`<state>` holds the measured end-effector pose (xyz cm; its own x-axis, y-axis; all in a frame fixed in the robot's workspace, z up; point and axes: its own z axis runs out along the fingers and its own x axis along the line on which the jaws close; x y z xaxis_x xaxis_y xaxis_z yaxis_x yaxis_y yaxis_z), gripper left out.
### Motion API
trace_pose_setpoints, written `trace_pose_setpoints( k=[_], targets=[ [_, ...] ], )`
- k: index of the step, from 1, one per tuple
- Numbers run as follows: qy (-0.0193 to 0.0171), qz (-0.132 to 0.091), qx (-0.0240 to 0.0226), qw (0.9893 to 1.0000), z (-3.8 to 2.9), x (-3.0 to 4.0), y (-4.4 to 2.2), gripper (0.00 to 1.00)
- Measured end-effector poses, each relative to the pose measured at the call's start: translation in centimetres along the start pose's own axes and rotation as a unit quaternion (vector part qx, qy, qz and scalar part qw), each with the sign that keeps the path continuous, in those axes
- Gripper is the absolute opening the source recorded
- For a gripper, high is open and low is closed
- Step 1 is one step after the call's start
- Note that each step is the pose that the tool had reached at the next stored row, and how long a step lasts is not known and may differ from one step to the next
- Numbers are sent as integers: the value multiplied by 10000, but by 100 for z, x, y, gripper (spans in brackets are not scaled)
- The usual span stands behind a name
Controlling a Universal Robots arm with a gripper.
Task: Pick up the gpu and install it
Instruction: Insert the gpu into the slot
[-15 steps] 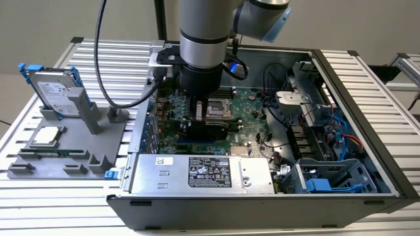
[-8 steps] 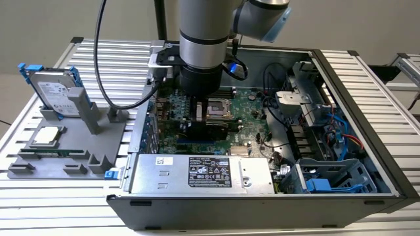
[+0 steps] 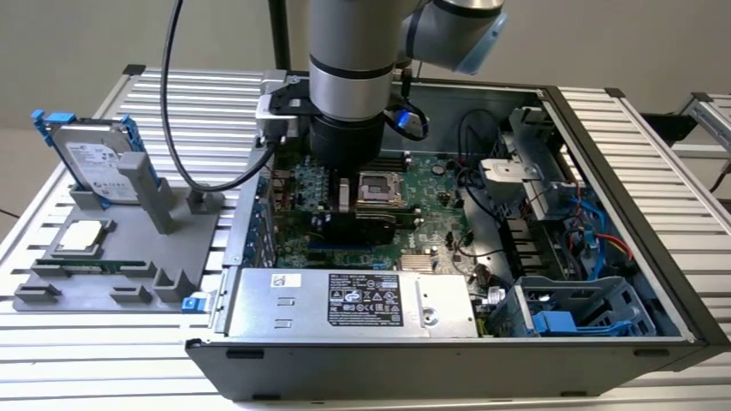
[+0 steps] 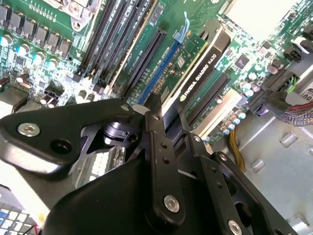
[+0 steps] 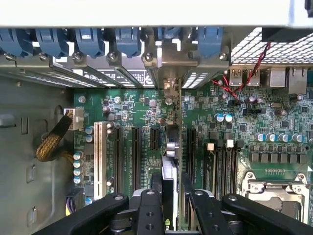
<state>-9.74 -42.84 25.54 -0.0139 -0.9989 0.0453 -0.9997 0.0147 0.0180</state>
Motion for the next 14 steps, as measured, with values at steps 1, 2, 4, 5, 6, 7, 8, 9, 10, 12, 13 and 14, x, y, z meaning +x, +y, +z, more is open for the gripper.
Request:
trace_pose_setpoints(
  k=[1, 2, 4, 5, 6, 7, 8, 9, 10, 12, 13, 14],
  targets=[
    [1, 0, -2, 10000, 0, 0, 1, 0],
    [2, 0, -2, 10000, 0, 0, 2, 0],
    [2, 1, 1, 10000, 4, 1, 3, 0],
    [2, 1, 4, 10000, 4, 1, 3, 0],
    [1, 1, 5, 10000, 5, 1, 3, 0],
    [-1, 1, 7, 10000, 5, 0, 3, 0],
    [-3, 1, 8, 10000, 5, 0, 3, 0],
    [-5, 1, 9, 10000, 5, 0, 3, 0],
    [-7, 1, 10, 10000, 5, 0, 3, 0],
    [-12, 1, 11, 10000, 5, 0, 4, 0],
    [-15, 2, 11, 10000, 5, 1, 3, 0],
    [-18, 1, 12, 10000, 5, 0, 2, 0]
  ],
)
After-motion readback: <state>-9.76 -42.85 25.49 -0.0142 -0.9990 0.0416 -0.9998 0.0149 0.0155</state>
